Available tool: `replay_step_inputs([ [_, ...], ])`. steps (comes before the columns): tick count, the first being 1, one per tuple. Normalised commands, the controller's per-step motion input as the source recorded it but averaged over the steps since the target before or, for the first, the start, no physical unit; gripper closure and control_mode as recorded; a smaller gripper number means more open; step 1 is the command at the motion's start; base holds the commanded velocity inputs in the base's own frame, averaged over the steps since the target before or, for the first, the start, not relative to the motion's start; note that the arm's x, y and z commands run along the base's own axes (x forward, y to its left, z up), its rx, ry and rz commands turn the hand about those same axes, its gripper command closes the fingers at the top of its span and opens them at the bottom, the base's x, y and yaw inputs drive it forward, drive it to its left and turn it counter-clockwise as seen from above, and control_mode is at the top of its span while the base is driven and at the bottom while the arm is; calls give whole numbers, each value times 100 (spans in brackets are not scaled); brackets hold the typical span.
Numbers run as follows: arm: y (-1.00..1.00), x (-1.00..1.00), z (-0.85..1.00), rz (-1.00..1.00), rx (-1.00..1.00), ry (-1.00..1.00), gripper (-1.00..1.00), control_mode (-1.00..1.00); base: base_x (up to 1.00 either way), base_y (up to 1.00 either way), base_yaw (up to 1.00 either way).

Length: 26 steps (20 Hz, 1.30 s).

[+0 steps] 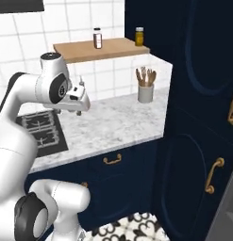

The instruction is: Take a straw from the drawer in front and place it inside the glass cup on the dining counter.

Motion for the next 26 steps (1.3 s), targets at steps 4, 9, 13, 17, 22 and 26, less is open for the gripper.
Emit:
replay_step_inputs([
  [4, 0, 0, 0, 0, 0, 0, -100, 100, 0, 84, -50],
  [9, 0, 0, 0, 0, 0, 0, -100, 100, 15, 44, -52],
  [13, 0, 0, 0, 0, 0, 0, -100, 100, 32, 25, -54],
  [17, -3, 0, 0, -31, 17, 3, -100, -100, 3, 4, -12],
  [22, -81, 2, -18, -21, 35, 6, -100, -100, 0, 0, 0],
  [26, -100, 0, -48, -6, 36, 0, -100, -100, 0, 0, 0],
])
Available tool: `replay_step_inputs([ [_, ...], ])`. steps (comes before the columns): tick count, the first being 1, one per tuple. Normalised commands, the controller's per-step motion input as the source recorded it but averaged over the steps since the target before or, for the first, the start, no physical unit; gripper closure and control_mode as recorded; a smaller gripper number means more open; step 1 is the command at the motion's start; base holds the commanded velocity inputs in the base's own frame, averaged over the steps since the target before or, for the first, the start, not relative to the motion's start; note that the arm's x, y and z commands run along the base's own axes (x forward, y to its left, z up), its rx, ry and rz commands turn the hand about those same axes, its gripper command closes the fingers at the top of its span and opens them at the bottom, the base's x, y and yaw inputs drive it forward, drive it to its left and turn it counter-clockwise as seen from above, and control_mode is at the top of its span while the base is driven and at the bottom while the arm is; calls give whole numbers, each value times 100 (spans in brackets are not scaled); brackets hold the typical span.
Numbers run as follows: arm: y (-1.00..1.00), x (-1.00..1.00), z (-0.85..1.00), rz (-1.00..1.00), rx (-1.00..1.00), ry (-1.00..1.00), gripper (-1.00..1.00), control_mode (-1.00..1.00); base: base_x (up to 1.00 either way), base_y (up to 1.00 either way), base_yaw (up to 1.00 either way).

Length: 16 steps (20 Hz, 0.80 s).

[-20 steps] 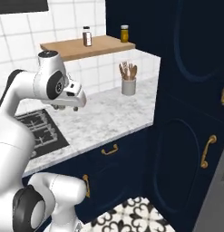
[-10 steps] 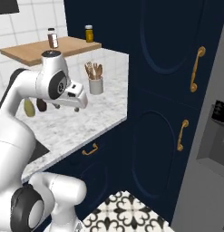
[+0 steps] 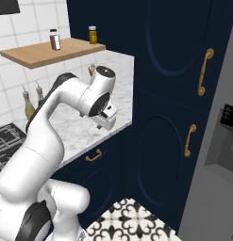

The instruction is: Take a straw from the drawer in front and place it inside the glass cup on the dining counter.

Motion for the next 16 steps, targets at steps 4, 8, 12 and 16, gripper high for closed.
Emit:
replay_step_inputs([
  [4, -88, 2, -56, -2, 35, 0, -100, -100, 0, 0, 0],
  [8, -60, 12, -65, 0, 34, -1, -100, -100, 0, 0, 0],
  [12, -10, 6, -70, 0, 28, -5, -100, -100, 0, 0, 0],
  [16, 0, 6, -62, 0, 24, -8, -100, -100, 0, 0, 0],
])
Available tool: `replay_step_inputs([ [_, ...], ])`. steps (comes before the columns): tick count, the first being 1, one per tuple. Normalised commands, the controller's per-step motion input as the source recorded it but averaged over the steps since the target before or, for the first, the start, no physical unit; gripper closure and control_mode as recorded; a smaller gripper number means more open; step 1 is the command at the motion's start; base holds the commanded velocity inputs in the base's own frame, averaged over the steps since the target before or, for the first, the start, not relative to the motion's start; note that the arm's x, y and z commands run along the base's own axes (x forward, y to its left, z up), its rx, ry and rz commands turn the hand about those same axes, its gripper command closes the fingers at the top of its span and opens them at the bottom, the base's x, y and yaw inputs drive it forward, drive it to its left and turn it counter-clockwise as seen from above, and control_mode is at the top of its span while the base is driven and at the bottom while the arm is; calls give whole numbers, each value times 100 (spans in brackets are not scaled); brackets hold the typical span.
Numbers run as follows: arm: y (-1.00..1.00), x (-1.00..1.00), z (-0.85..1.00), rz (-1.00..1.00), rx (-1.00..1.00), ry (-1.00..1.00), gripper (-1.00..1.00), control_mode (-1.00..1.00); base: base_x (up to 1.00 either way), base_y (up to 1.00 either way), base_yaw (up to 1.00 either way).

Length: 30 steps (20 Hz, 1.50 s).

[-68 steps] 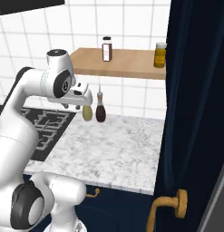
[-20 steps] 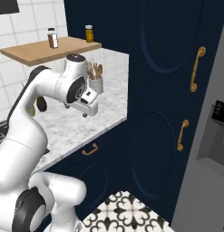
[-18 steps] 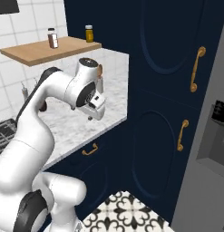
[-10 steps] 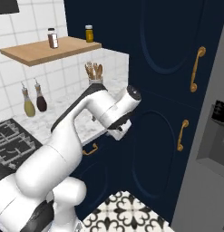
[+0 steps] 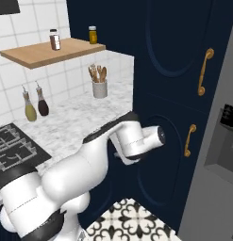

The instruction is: Take a straw from the drawer in front and place it inside the glass cup on the dining counter.

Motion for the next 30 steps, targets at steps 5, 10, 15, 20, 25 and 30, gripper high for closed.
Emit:
replay_step_inputs([
  [5, 16, 26, -51, 0, 19, -8, -100, -100, 0, 0, 0],
  [10, 20, 30, -52, 0, 13, -8, -100, -100, 0, 0, 0],
  [15, 32, 27, -48, 0, 7, -10, -100, -100, 0, 0, 0],
  [20, 40, 20, -46, 0, 1, -14, -100, -100, 0, 0, 0],
  [25, 46, 16, -53, 0, 0, -17, -100, -100, 0, 0, 0],
  [30, 18, 32, -52, 0, 0, -4, -100, -100, 0, 0, 0],
])
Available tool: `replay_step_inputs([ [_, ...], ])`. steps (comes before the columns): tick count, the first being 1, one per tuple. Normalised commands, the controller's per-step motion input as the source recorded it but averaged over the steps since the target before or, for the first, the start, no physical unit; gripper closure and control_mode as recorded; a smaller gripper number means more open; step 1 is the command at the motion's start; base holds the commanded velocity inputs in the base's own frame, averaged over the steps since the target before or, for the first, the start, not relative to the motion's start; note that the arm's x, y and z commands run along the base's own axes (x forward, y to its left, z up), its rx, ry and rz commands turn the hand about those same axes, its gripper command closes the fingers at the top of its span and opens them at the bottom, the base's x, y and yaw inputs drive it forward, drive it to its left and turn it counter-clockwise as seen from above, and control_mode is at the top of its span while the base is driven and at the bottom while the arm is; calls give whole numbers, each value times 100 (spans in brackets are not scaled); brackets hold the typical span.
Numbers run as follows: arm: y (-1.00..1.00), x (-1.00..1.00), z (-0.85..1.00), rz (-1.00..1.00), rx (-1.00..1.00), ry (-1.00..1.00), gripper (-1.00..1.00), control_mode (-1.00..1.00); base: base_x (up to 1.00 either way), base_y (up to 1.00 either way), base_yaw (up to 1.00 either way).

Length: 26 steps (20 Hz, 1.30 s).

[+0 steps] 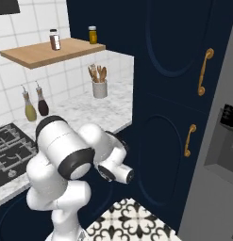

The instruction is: Take a straw from the drawer in front and place it inside the glass cup on the dining counter.

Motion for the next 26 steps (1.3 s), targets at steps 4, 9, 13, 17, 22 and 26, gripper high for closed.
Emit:
replay_step_inputs([
  [4, 1, 41, -39, 0, 0, -5, -100, -100, 0, 0, 0],
  [9, 0, 39, -38, 0, 3, -3, -100, -100, 0, 0, 0],
  [13, 0, 53, -38, 0, 7, 0, -100, -100, 0, 0, 0],
  [17, 0, 57, -30, 0, 10, 0, -100, -100, 0, 0, 0],
  [22, 0, 55, -28, 0, 10, 0, -100, -100, 0, 0, 0],
  [26, 0, 59, -31, 0, 5, 0, -100, -100, 0, 0, 0],
])
